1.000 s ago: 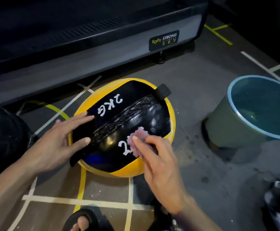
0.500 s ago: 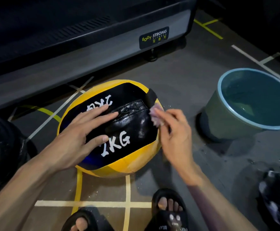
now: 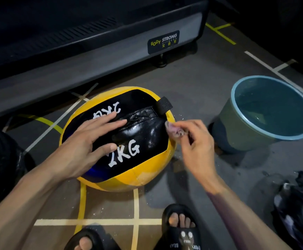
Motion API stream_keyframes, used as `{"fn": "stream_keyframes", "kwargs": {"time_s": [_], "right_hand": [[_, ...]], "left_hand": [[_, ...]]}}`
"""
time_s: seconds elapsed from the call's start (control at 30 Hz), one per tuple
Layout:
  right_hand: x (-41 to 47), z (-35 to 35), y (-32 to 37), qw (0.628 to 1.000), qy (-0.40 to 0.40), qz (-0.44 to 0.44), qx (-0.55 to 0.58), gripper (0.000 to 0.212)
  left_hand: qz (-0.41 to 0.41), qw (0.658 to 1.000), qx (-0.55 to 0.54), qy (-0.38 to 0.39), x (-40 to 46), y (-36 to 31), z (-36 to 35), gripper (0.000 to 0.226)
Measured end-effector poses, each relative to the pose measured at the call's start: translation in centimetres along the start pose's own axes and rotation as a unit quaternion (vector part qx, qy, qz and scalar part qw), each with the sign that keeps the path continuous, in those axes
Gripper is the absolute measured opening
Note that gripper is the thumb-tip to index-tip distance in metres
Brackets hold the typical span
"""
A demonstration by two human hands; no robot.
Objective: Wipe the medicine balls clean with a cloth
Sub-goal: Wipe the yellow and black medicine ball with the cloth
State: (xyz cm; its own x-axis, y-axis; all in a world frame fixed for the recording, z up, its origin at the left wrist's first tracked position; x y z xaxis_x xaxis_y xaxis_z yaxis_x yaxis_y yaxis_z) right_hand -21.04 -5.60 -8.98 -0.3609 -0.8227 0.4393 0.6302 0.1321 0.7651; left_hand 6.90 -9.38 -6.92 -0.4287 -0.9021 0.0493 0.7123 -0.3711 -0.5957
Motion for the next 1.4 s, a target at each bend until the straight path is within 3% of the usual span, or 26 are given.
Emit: {"fn": "stream_keyframes", "kwargs": {"time_s": [0.17,0.33,0.5,0.63,0.73,0.8,0.9,0.97,1.1,1.23,1.3,1.4], "right_hand": [[-4.6,-1.0,1.2,0.999,-0.009,-0.021,0.036,0.022],[-7.4,-0.4,1.3,0.994,0.097,0.000,0.059,0.034],[-4.9,-0.5,-1.1,0.996,-0.004,-0.080,0.027,0.031],[-8.9,-2.3,1.9,0.996,0.058,-0.040,0.056,0.020],[-10.2,-2.4,3.3,0.989,0.111,0.038,0.089,0.018],[-8.8,-1.1,1.9,0.992,0.096,0.008,0.086,0.023],[-5.6,1.2,-0.9,0.995,0.001,-0.090,0.049,0.036],[-4.7,0.3,-1.1,0.993,-0.011,-0.106,0.048,0.033],[-8.4,-2.0,1.4,0.996,0.019,-0.078,0.049,0.022],[-12.6,-3.9,3.7,0.983,0.146,-0.016,0.115,0.017],[-11.3,-2.6,3.1,0.987,0.113,-0.010,0.111,0.016],[-7.4,0.9,-0.3,0.995,0.003,-0.086,0.051,0.027]], "left_hand": [[0.000,1.000,0.004,-0.005,0.6,0.0,0.2,0.060],[-0.010,1.000,0.006,0.000,0.7,0.1,0.1,0.060],[0.008,1.000,-0.001,-0.001,1.1,-0.4,0.0,0.059],[0.014,1.000,0.007,-0.009,1.3,-0.6,-0.1,0.059],[0.006,1.000,0.021,-0.011,1.4,-1.0,-0.3,0.060],[0.005,1.000,0.023,-0.017,1.7,-1.4,-0.5,0.060],[0.014,0.999,0.034,-0.034,2.2,-1.8,-0.9,0.059],[0.018,0.998,0.053,-0.041,2.6,-2.7,-1.5,0.059],[0.027,0.995,0.085,-0.052,3.6,-3.8,-2.2,0.058],[0.032,0.994,0.092,-0.053,3.6,-3.5,-2.3,0.057],[0.036,0.994,0.092,-0.054,3.5,-3.4,-2.3,0.057],[0.042,0.992,0.101,-0.061,3.8,-3.3,-2.2,0.057]]}}
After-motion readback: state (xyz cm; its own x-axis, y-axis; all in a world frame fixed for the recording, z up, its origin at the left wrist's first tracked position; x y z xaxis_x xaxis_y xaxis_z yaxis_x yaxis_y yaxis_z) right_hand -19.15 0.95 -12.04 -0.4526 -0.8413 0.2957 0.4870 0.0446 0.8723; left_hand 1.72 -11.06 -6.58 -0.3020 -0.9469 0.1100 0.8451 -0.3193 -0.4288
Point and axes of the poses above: each hand's wrist, its own x-axis towards the middle knuckle, its own z-axis out of the back of the hand, y = z × x, the point moved 8 cm from there along x, towards the middle knuckle, and after that the axes turned 9 degrees about -y, right-handed, at the moved point
